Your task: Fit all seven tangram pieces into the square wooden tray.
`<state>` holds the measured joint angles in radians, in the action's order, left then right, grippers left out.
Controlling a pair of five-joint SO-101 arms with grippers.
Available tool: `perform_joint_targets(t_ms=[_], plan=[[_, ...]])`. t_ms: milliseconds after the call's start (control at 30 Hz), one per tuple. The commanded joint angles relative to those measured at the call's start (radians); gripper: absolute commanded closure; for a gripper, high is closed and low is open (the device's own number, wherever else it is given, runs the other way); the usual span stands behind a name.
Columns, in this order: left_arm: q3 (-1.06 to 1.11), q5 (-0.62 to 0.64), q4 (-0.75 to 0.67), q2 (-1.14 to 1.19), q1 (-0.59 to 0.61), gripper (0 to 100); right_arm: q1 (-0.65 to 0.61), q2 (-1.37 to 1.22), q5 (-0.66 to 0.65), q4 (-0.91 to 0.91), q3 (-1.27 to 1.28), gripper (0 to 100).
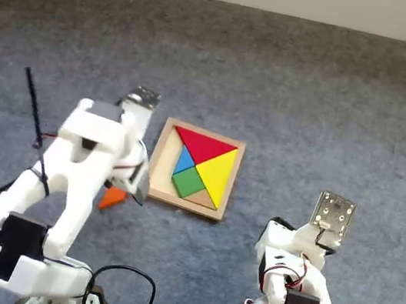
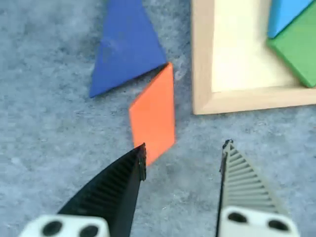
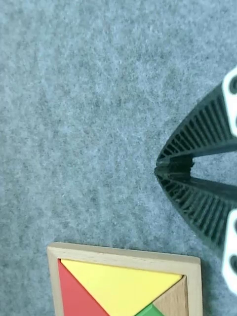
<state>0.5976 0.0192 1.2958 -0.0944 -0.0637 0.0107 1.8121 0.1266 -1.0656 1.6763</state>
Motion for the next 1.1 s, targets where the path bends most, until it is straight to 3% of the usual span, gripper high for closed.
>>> perform_joint_targets(t_ms=[0,367,667,1067], plan=[[0.071,0.034,-0.121,-0.041,-0.042,76,0.016,0.004,-0.008,0.036,0.143,99.3],[0.105,-0.026,-0.164,0.038,0.082,76,0.016,0.002,-0.008,0.036,0.143,99.3],[-0.131,-0.028,-0.054,0.280,0.128,76,0.016,0.002,-0.008,0.036,0.143,99.3],[-0.148,-0.034,-0.063,0.280,0.180,89,0.016,0.002,-0.008,0.036,0.143,99.3]])
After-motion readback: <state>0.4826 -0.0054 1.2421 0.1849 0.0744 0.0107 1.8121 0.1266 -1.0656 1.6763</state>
